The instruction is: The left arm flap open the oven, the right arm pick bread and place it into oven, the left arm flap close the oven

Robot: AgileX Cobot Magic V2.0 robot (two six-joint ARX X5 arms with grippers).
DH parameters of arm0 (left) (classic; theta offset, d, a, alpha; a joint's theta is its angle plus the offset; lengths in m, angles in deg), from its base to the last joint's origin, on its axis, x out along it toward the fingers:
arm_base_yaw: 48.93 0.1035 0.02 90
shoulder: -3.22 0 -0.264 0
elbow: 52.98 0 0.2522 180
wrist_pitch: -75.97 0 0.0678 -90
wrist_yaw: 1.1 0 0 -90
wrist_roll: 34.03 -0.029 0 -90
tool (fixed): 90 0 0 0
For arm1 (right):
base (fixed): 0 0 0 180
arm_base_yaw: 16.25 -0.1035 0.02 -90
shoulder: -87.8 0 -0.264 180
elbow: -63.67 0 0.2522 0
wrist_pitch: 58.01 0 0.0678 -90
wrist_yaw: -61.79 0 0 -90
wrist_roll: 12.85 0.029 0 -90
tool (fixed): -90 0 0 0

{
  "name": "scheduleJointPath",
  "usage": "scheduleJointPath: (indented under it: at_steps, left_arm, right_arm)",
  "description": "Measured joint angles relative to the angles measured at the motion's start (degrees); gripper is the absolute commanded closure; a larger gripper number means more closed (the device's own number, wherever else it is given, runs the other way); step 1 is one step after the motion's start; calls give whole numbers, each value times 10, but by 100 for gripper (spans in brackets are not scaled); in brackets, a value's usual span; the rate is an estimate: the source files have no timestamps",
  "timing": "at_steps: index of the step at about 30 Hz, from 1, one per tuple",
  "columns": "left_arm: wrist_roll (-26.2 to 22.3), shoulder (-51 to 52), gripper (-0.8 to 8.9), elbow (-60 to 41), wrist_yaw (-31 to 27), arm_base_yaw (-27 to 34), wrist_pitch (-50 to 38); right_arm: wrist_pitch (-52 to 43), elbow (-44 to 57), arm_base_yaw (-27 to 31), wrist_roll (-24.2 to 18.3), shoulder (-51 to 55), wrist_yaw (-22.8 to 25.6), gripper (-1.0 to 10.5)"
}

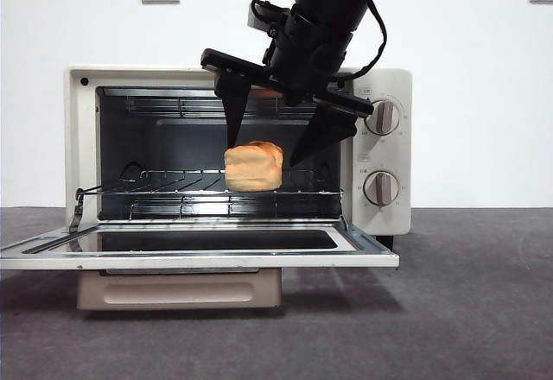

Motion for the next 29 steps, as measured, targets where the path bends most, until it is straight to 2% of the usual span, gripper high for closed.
scheduleJointPath:
  at_steps: [9,12,18,25,29]
  left_arm:
    - [3,0,799,-3,0,0,-30]
    - [11,-1,799,-13,0,0,-54]
    - [27,-26,800,-58,1,5,-115]
    - [76,-89,800,-114,81,48,-243]
    - [93,-138,800,-121,88,81,-290]
  right_arm:
    - [53,0,-32,-16,69,0,549]
    - [84,0,-49,-37,99,0,549]
    - [157,0,-78,-105,183,-1,549]
    - [262,0,-86,-162,285,-2,549]
    - [293,3,-85,-178,335,1,549]
